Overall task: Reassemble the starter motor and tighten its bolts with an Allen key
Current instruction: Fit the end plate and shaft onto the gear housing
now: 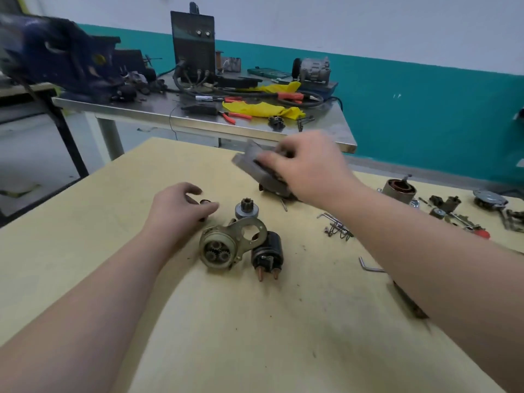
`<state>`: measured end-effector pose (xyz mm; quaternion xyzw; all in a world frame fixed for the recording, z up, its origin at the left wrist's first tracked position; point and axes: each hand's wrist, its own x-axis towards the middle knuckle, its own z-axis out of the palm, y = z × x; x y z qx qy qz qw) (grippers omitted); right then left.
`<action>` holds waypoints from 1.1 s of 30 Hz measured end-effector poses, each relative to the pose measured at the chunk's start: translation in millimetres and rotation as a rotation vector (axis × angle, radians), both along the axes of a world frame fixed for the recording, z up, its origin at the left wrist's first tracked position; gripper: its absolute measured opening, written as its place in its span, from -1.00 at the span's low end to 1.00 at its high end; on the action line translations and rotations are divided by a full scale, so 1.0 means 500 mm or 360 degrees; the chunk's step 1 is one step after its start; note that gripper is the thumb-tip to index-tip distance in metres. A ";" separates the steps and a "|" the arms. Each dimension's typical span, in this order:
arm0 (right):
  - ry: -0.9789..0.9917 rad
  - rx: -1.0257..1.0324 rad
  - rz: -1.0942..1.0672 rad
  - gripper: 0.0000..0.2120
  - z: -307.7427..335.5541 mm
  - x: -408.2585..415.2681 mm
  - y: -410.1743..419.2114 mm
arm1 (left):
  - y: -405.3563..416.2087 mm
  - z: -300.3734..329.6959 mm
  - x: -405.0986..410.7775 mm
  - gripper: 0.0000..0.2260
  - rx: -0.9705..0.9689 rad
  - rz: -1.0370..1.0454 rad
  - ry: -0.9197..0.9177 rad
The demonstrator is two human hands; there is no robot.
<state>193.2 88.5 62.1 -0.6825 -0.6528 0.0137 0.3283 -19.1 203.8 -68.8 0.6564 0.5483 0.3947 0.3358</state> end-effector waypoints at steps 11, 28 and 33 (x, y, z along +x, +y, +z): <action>-0.0798 -0.0177 0.0012 -0.76 -0.110 -0.098 0.246 | 0.035 -0.011 -0.031 -0.77 0.0107 0.0029 0.0629; 0.0139 -0.0598 -0.0132 -0.52 -0.104 0.004 0.227 | 0.024 -0.004 -0.036 -0.36 0.0166 -0.0014 0.0605; 0.0090 -0.0859 -0.0154 -0.56 -0.137 0.043 0.176 | 0.015 -0.004 -0.028 -0.62 0.0278 0.0013 0.0458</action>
